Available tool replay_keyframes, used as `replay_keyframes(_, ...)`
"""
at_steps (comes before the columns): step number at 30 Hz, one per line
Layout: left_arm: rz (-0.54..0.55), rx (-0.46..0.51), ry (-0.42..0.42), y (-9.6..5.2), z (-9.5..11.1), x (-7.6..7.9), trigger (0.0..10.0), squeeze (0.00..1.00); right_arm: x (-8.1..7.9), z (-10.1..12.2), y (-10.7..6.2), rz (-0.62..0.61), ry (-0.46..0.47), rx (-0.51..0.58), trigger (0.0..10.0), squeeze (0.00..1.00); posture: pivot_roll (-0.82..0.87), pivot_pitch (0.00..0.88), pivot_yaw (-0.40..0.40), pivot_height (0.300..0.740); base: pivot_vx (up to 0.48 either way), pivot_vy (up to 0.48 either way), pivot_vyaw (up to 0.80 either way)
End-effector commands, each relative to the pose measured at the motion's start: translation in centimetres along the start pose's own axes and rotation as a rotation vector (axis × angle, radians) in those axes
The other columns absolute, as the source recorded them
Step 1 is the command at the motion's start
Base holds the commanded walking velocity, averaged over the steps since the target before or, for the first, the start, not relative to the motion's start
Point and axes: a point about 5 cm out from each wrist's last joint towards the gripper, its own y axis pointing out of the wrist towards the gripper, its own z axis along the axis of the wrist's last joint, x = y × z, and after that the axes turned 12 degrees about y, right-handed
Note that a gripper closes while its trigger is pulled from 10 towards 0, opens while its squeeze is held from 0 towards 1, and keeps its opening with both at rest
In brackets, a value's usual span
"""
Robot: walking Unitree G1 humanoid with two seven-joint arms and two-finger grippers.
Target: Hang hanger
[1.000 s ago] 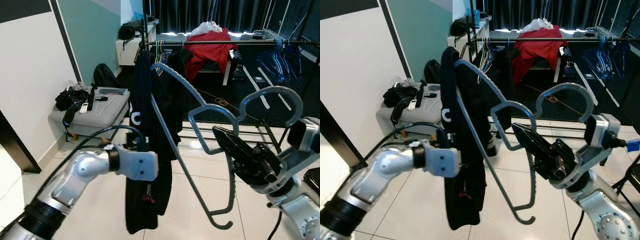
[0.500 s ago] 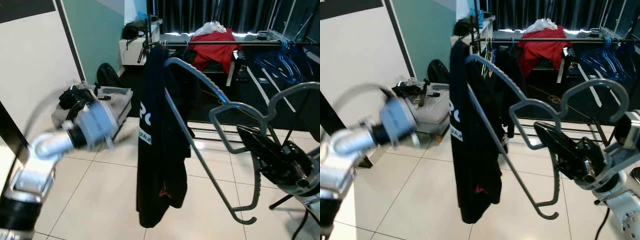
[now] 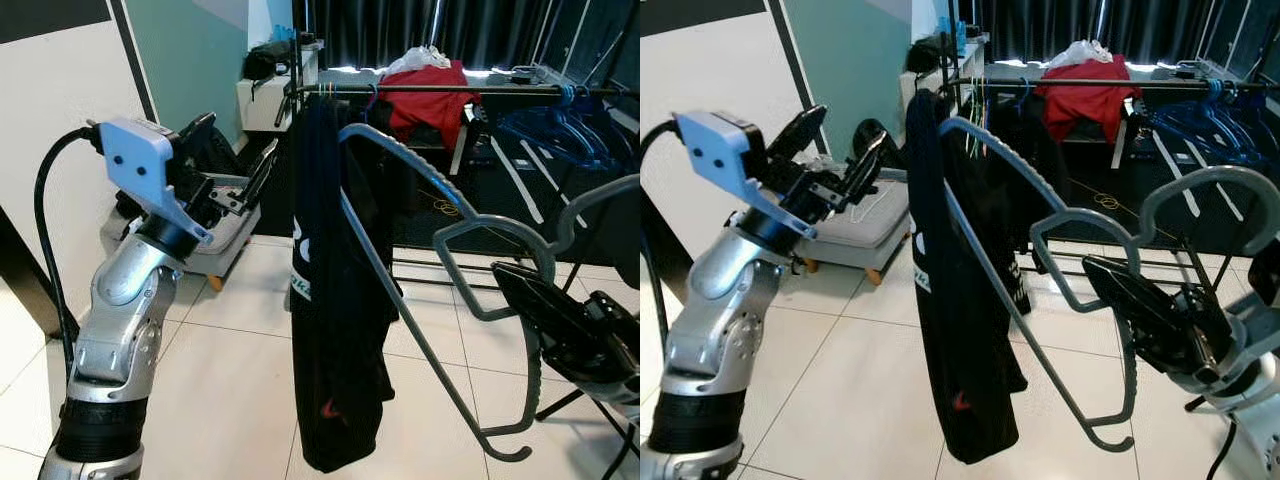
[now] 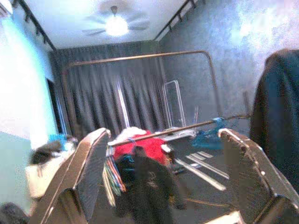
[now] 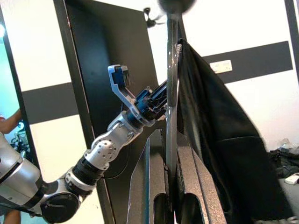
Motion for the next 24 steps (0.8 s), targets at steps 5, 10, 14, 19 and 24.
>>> replay_keyframes(5, -0.031, -0.007, -0.092, -0.4, 0.0, 0.4, 10.0, 0.00, -0.2, 0.5, -0.1, 0.027, -0.008, 0.011, 10.0, 0.00, -0.06, 0.000, 0.007, 0.740, 0.000, 0.000, 0.00)
replay_keyframes(10, -0.080, -0.030, -0.220, -1.7, -0.1, 0.4, 10.0, 0.00, -0.2, 1.2, -0.3, 0.028, -0.023, 0.008, 10.0, 0.00, -0.06, 0.000, 0.004, 0.740, 0.000, 0.000, 0.00)
replay_keyframes(14, -0.088, -0.051, -0.282, -2.4, -0.1, 0.7, 10.0, 0.00, -0.2, 1.6, -0.3, 0.031, -0.032, 0.001, 10.0, 0.00, -0.06, 0.000, 0.003, 0.740, 0.000, 0.000, 0.00)
replay_keyframes(19, -0.108, -0.032, -0.337, -2.3, 0.6, 1.6, 10.0, 0.00, -0.1, 1.7, -0.3, 0.028, -0.036, -0.008, 10.0, 0.00, -0.06, 0.000, -0.001, 0.740, 0.000, 0.000, 0.00)
replay_keyframes(24, -0.117, -0.016, -0.362, -2.0, 1.2, 2.0, 10.0, 0.00, 0.1, 1.6, -0.3, 0.021, -0.037, -0.024, 10.0, 0.00, -0.06, 0.000, -0.005, 0.740, 0.000, 0.000, 0.00)
